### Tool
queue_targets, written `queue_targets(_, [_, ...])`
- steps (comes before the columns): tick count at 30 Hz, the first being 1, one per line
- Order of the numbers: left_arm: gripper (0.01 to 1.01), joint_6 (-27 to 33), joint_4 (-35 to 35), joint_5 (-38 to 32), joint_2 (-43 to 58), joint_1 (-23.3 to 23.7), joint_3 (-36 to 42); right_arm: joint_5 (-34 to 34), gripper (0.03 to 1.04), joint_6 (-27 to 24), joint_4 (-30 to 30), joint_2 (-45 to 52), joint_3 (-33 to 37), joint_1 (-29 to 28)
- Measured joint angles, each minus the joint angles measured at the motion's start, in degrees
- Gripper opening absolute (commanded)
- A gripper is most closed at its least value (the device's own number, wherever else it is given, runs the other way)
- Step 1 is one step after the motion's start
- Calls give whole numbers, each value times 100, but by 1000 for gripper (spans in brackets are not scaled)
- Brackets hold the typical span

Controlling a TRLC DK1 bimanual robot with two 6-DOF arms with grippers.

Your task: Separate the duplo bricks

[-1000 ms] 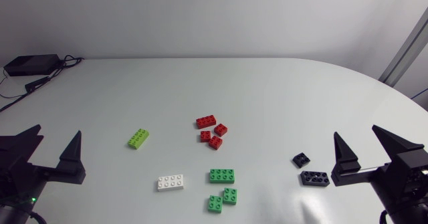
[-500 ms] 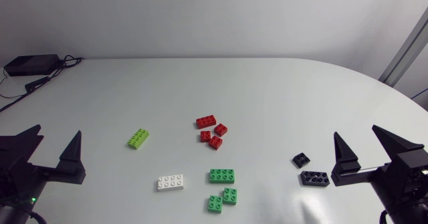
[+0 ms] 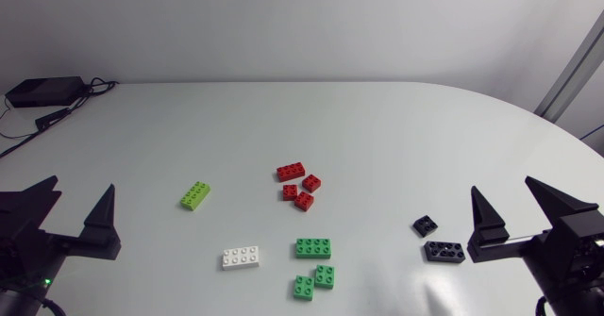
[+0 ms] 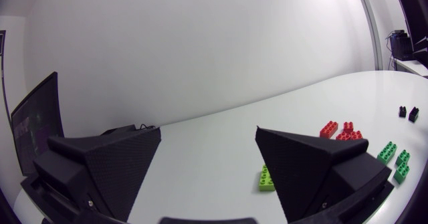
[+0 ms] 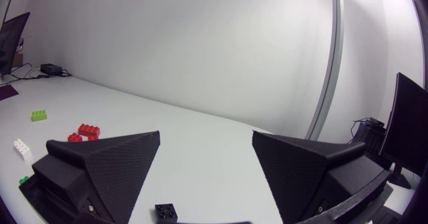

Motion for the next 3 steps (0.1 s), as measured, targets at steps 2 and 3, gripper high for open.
queue_targets(2, [989, 0, 0, 0, 0, 0, 0, 0, 993, 0, 0, 0, 0, 0])
queue_targets(3, [989, 0, 0, 0, 0, 0, 0, 0, 993, 0, 0, 0, 0, 0])
